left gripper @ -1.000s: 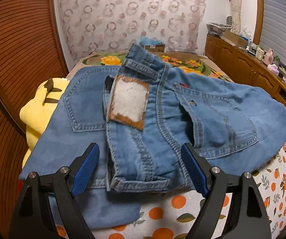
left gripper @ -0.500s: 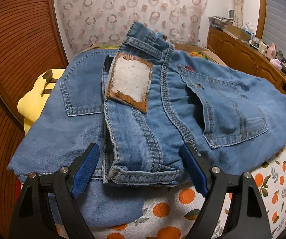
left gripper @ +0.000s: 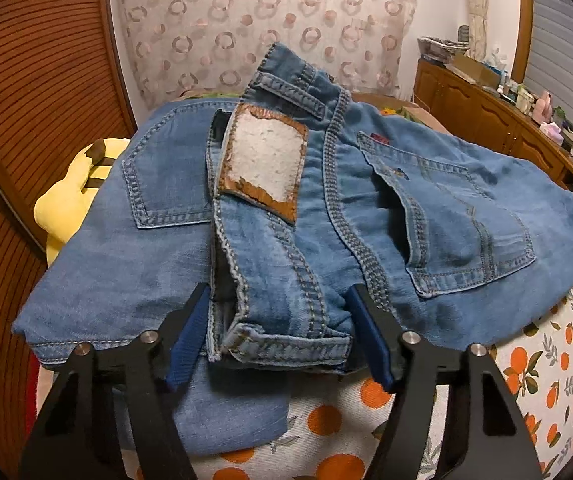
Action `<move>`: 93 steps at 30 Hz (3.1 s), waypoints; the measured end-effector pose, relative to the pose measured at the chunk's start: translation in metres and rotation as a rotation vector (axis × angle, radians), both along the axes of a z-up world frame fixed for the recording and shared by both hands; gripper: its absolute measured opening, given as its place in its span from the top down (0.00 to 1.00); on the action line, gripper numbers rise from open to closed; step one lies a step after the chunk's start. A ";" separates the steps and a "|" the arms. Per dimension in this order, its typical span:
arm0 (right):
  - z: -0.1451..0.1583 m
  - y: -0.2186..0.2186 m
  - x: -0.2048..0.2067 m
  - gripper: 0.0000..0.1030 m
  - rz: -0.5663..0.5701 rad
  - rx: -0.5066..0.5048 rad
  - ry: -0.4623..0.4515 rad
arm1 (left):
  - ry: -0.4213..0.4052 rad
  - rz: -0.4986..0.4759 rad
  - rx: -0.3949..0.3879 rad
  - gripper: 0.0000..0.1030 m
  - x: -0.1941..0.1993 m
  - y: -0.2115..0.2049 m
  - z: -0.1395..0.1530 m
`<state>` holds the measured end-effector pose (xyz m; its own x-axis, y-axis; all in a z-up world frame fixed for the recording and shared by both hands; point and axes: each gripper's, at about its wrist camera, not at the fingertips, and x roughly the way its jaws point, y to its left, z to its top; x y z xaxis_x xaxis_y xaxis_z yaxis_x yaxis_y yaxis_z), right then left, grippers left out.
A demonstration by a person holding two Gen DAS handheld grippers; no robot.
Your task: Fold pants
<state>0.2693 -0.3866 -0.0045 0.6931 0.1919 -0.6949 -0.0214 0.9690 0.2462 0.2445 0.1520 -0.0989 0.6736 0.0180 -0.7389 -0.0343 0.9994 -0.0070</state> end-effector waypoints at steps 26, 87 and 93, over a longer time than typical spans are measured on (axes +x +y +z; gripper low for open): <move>0.044 0.016 -0.045 0.97 0.013 -0.172 -0.204 | -0.219 -0.017 0.015 0.88 -0.021 -0.011 0.081; -0.023 -0.039 -0.262 0.70 0.003 0.004 -0.173 | -0.186 -0.083 -0.082 0.23 -0.178 -0.031 0.048; -0.021 -0.040 -0.263 0.67 -0.024 0.041 -0.191 | -0.173 -0.147 -0.070 0.23 -0.163 -0.063 0.046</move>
